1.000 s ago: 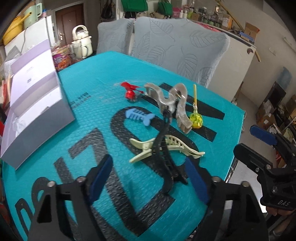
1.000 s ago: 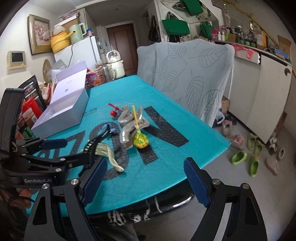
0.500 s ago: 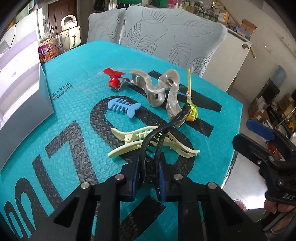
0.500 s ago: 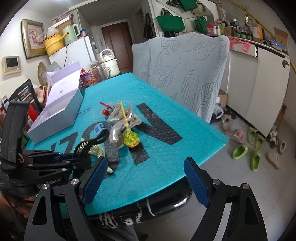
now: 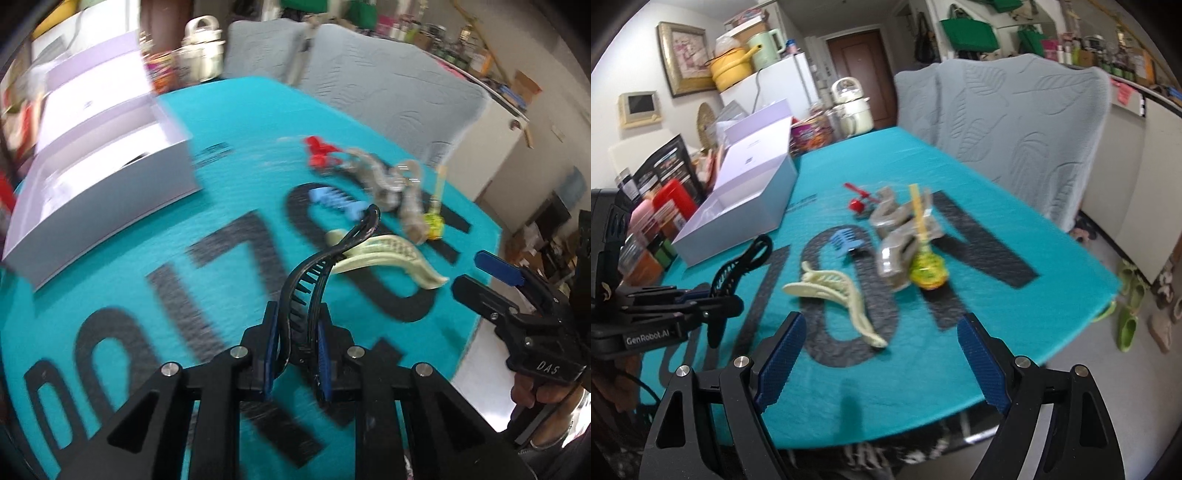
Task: Organize rigid objects
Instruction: 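Grasp the cream claw hair clip with the right gripper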
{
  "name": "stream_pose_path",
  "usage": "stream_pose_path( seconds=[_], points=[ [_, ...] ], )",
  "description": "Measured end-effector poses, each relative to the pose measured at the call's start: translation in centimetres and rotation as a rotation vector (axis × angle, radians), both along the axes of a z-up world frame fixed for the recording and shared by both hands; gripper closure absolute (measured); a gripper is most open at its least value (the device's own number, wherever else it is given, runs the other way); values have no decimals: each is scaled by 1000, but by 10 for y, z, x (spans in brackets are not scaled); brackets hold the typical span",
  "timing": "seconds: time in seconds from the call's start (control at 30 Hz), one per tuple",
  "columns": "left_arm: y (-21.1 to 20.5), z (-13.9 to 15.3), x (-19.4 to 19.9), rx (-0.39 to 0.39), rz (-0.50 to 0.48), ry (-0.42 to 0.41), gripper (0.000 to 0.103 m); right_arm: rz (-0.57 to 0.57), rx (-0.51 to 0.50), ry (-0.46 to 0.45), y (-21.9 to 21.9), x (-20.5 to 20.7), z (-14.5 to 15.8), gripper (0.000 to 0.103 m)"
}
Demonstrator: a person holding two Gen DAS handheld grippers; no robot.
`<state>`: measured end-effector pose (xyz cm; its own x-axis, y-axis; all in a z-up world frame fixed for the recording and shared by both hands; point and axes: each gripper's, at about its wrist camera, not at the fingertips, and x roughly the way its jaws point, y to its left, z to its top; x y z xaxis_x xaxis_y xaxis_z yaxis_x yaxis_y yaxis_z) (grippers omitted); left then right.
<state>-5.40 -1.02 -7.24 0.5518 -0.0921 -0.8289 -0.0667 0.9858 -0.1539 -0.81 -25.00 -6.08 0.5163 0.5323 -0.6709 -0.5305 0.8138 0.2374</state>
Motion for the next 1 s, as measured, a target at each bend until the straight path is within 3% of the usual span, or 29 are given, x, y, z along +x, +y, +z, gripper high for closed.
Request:
stream_pose_path(
  seconds=[0.27,0.4,0.67,0.87,0.93,1.0],
  points=[
    [48,-8,-19,16,120,29,84,103,-47,-1,41,5,-13,26],
    [58,-13,-22,8,142,44,84,105,-108,-17,58,11,-20,35],
    [60,-16,-19,7,140,55,84,111,-113,-30,68,17,-21,41],
    [55,-15,-14,46,124,49,84,98,-146,-54,71,18,-22,60],
    [54,-16,-13,54,122,39,84,93,-165,-68,72,17,-22,75],
    [54,-16,-12,55,121,30,84,77,-172,-74,70,18,-22,83]
  ],
)
